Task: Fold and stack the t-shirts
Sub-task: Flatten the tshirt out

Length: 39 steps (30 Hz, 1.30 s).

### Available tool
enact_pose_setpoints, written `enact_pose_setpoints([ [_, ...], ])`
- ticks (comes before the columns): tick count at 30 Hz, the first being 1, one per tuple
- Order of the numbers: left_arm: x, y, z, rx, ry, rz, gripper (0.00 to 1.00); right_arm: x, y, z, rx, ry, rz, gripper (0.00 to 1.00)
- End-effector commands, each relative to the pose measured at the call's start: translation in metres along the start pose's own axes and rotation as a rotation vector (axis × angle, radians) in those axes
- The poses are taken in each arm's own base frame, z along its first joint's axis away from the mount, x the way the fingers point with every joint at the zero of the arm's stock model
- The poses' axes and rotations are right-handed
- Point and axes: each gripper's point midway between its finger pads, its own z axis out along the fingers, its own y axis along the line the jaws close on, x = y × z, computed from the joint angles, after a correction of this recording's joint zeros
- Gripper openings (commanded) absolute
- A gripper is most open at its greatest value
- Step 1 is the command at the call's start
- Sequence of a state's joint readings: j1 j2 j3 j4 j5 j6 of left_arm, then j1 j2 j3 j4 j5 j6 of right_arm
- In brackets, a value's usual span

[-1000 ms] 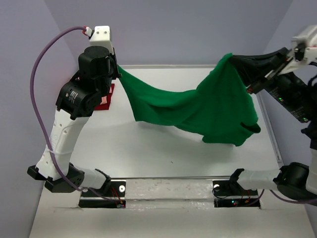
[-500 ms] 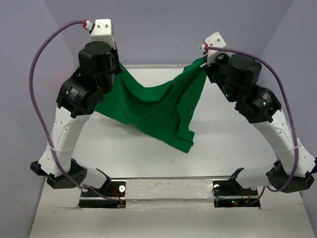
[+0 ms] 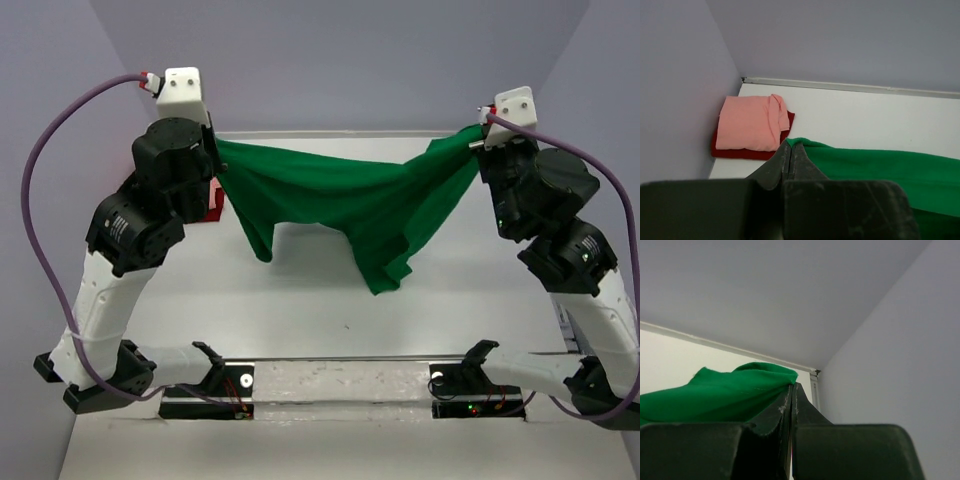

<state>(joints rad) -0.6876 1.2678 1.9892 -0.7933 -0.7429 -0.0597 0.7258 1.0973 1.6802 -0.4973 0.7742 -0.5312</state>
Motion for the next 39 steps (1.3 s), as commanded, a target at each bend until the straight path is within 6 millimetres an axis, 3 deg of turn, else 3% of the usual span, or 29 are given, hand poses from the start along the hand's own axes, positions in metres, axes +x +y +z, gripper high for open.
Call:
enact_pose_setpoints([
  [1, 0.005, 0.026, -0.010, -0.069, -0.015, -0.017, 0.00, 0.029, -0.014, 0.000, 0.127, 0.059, 0.024, 0.00],
  [3, 0.013, 0.027, -0.005, -0.072, 0.000, -0.015, 0.00, 0.056, -0.003, 0.004, 0.114, 0.102, 0.013, 0.00],
  [6, 0.030, 0.023, 0.010, -0.053, 0.030, -0.010, 0.00, 0.078, 0.005, 0.002, 0.083, 0.117, 0.061, 0.00],
  [10, 0.048, -0.002, 0.041, 0.031, 0.091, -0.027, 0.00, 0.099, 0.029, 0.001, -0.019, 0.135, 0.156, 0.00],
  [11, 0.047, 0.003, 0.046, 0.017, 0.091, -0.038, 0.00, 0.101, 0.033, 0.000, -0.043, 0.138, 0.171, 0.00],
  [15, 0.044, 0.006, 0.067, -0.014, 0.107, -0.051, 0.00, 0.105, 0.022, -0.003, -0.025, 0.152, 0.221, 0.00],
  [19, 0.040, 0.008, 0.075, -0.015, 0.116, -0.067, 0.00, 0.100, 0.009, -0.008, 0.003, 0.156, 0.227, 0.00],
  [22, 0.034, 0.013, 0.070, -0.021, 0.094, -0.076, 0.00, 0.091, -0.010, -0.012, 0.066, 0.151, 0.212, 0.00],
  [27, 0.033, 0.022, 0.066, -0.061, 0.090, -0.072, 0.00, 0.086, -0.019, -0.005, 0.119, 0.190, 0.176, 0.00],
  [30, 0.019, 0.027, 0.057, -0.059, 0.055, -0.089, 0.00, 0.048, -0.042, -0.003, 0.162, 0.147, 0.206, 0.00],
  [31, 0.015, 0.027, 0.055, -0.058, 0.046, -0.094, 0.00, 0.052, -0.039, 0.002, 0.164, 0.167, 0.186, 0.00],
  [33, 0.005, 0.033, 0.049, -0.070, 0.016, -0.097, 0.00, 0.027, -0.054, 0.001, 0.194, 0.120, 0.180, 0.00],
  [37, -0.003, 0.031, 0.047, -0.053, 0.001, -0.110, 0.00, 0.012, -0.037, 0.029, 0.201, 0.126, 0.106, 0.00],
  [39, -0.003, 0.029, 0.049, -0.053, 0.005, -0.108, 0.00, -0.001, -0.040, 0.036, 0.210, 0.105, 0.113, 0.00],
])
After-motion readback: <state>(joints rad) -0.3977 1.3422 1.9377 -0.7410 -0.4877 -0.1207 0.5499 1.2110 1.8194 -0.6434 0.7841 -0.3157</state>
